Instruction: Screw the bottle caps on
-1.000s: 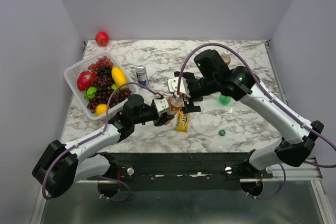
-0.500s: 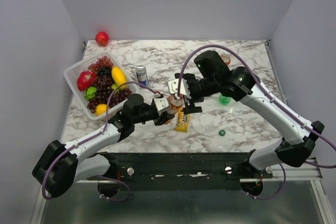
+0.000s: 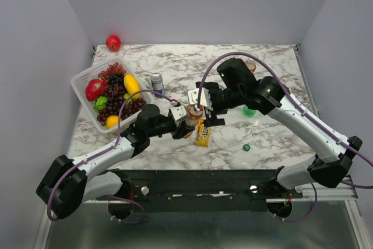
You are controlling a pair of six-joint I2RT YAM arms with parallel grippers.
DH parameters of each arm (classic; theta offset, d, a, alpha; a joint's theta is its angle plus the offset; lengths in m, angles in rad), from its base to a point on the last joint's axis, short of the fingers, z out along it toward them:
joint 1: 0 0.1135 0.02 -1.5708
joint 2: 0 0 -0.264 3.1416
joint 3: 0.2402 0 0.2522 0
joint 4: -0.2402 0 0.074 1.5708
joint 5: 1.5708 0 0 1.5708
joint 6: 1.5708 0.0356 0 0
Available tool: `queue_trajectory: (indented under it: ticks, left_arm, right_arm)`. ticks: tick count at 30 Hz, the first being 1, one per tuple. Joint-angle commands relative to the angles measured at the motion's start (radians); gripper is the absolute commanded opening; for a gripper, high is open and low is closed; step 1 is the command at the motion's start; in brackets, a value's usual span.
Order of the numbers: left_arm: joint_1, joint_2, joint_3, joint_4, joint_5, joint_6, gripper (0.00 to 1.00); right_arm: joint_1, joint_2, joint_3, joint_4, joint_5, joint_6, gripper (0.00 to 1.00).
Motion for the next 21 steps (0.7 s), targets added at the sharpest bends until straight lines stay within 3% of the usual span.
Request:
queue_trajectory:
  ticks: [1,21]
  left_arm:
    - [0.0,0.007,0.028,0.054,-0.045,-0.048,0.0]
    - [0.006,0.01,0.016,0.074,-0.062,-0.084,0.0]
  right_arm:
    - [0.012,-0.025,-0.014,0.012,0.038,0.033,0.96]
    - [0.016,-0.026,-0.017,0.01,0.139,0.112,0.94]
